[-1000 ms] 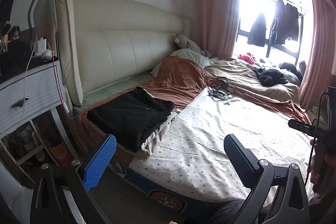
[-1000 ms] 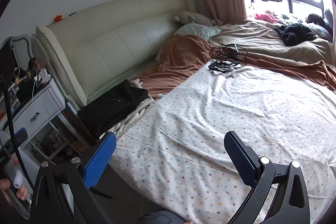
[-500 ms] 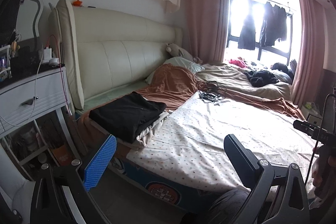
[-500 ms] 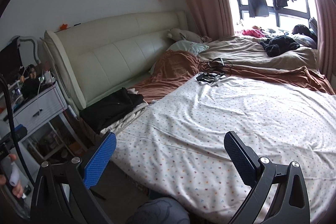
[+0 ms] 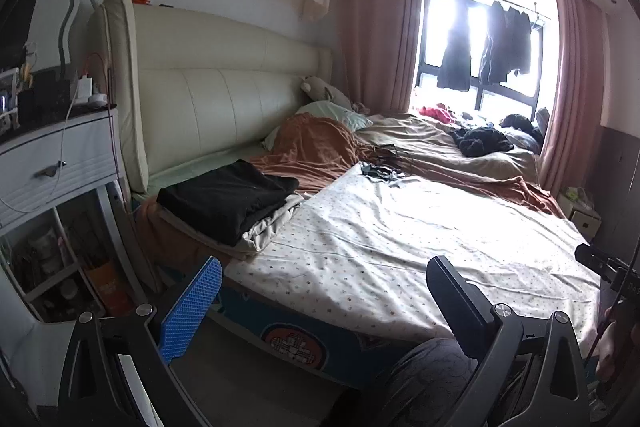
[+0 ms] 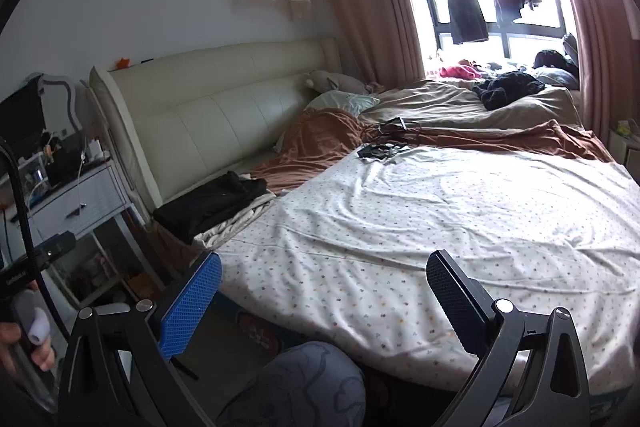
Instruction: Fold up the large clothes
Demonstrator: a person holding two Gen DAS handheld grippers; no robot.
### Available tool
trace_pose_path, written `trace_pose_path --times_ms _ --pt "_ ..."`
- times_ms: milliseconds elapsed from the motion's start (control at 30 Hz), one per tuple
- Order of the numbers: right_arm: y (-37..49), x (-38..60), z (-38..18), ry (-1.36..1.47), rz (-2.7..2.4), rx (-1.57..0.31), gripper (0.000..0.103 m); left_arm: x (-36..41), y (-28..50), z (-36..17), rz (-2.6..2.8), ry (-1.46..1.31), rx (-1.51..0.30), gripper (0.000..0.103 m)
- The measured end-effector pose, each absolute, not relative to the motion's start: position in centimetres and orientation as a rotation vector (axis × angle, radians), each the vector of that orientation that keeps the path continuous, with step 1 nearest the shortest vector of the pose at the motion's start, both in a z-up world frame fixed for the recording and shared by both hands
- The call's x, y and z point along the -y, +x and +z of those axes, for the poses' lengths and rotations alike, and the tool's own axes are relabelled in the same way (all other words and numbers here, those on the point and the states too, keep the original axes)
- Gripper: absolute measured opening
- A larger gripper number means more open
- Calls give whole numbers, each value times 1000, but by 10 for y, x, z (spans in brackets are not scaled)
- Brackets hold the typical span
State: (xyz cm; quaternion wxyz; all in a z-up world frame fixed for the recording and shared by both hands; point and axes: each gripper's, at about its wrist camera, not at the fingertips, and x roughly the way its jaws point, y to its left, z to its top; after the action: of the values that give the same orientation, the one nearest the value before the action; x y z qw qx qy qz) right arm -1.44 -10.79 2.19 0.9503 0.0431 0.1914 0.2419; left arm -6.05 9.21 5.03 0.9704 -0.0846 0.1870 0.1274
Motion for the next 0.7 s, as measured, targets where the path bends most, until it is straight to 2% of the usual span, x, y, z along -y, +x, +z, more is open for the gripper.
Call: trace_pose_path --times_ms 700 --pt "-25 98 20 41 451 -416 103 -91 -73 43 235 -177 -378 102"
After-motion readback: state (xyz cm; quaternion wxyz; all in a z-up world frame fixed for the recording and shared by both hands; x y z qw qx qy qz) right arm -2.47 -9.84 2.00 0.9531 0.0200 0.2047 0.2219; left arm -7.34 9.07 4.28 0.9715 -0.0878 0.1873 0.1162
